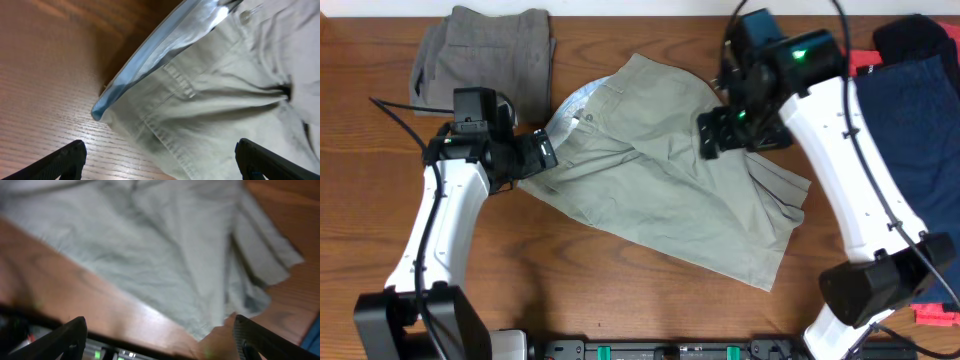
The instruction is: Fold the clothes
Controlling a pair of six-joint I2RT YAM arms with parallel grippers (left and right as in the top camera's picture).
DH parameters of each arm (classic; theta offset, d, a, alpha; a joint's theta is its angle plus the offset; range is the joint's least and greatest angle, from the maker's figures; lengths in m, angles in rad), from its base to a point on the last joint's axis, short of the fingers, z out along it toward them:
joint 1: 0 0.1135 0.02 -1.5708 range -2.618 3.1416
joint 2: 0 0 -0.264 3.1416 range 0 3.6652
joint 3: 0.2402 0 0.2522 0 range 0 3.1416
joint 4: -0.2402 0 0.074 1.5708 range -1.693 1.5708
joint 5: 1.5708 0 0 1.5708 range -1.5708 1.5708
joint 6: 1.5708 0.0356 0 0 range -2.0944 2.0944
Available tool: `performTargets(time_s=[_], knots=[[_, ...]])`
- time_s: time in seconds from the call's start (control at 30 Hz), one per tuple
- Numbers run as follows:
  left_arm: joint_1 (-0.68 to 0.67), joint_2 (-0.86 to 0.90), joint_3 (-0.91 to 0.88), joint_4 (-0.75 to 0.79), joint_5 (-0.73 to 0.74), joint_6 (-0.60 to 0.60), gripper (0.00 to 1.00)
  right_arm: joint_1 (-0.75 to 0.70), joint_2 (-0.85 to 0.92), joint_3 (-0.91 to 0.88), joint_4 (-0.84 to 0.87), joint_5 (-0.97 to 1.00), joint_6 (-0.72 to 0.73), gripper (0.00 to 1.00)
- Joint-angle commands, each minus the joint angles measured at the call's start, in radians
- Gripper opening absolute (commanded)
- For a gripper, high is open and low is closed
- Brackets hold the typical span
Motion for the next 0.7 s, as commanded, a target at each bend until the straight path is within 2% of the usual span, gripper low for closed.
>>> performTargets(time_s=[0.0,0.13,0.23,0.3,0.5,0.67], knots=[[0.016,0.039,0.014,-0.02,0.006,0.008,0.96,0.084,-0.002,-0.017,-0.006,0.035,0.015,0.93],[0.022,0.066,0.014,-0.049,0.002,0.009,0.96,0.154,-0.002,-0.082,-0.009,0.146,0.064,0.92],[0.022,0.071,0.014,-0.055,0.002,0.009,0.96,0.182,-0.002,-0.174,-0.017,0.332,0.185,0.99],[0.022,0.071,0.014,-0.056,0.002,0.009,0.96,0.176,-0.002,-0.243,-0.014,0.404,0.241,0.99],[0.022,0.071,0.014,-0.056,0.002,0.009,0.97,0.099,-0.002,-0.427,0.051,0.391,0.213,0.99],[0.022,0.071,0.014,-0.056,0.002,0.009,0.96,0.03,-0.002,-0.56,0.225,0.236,0.05,0.92]])
